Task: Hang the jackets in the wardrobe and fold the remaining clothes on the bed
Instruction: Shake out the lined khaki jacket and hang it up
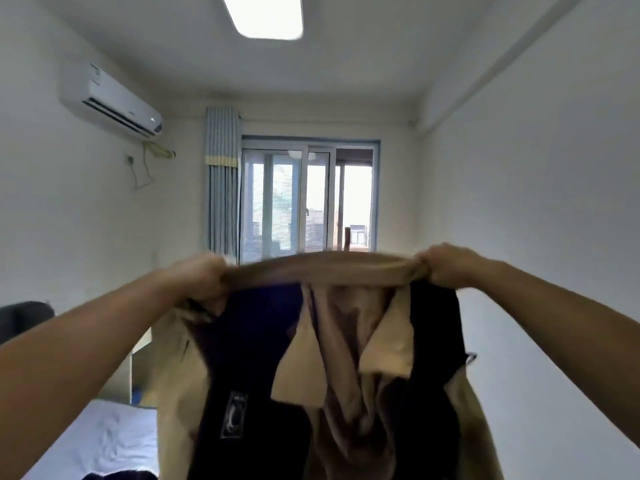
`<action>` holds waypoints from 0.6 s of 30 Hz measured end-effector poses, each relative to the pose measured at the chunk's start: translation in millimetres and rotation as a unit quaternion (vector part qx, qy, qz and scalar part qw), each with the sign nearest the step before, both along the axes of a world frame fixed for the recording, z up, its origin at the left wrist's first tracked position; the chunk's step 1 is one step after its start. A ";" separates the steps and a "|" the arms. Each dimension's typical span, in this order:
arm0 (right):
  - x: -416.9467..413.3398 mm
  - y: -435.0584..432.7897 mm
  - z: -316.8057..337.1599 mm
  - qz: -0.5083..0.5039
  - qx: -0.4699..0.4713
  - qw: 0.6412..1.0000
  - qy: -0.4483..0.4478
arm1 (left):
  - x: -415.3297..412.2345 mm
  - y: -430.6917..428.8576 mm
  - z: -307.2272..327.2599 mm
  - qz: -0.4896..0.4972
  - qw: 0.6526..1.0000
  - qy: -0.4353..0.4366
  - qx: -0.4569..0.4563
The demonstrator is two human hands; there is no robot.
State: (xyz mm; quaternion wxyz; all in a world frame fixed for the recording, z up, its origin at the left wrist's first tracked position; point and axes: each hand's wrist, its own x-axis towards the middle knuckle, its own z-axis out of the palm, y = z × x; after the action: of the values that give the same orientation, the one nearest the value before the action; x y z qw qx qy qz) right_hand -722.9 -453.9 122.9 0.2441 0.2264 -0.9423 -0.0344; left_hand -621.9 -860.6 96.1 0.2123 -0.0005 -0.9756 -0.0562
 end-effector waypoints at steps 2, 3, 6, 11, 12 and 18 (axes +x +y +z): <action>-0.5 -0.2 -22.8 -0.020 0.072 0.997 -0.008 | -1.5 2.9 -24.0 0.019 0.996 -0.067 -0.053; -2.5 0.6 -26.3 -0.016 0.057 0.998 0.017 | -2.9 3.6 -22.4 0.022 0.994 -0.038 -0.098; -5.6 6.6 -15.3 -0.026 -0.048 0.997 0.049 | -4.8 0.3 -1.1 0.021 0.990 0.075 -0.114; 0.3 8.0 -28.9 -0.003 0.044 0.997 0.060 | -0.8 0.2 -4.4 0.006 0.993 0.028 -0.112; -0.3 6.8 -32.5 -0.001 0.060 0.996 0.064 | -1.1 2.0 -4.9 0.009 0.995 -0.001 -0.098; -1.0 -12.2 -18.3 0.018 -0.022 0.998 0.052 | -7.3 14.8 1.5 0.023 0.997 -0.029 -0.064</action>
State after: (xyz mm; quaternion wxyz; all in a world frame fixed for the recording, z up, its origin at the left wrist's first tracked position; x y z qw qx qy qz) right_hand -723.8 -466.2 104.6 0.2984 0.2361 -0.9246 -0.0211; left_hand -629.2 -845.9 97.6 0.1850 0.0097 -0.9826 0.0114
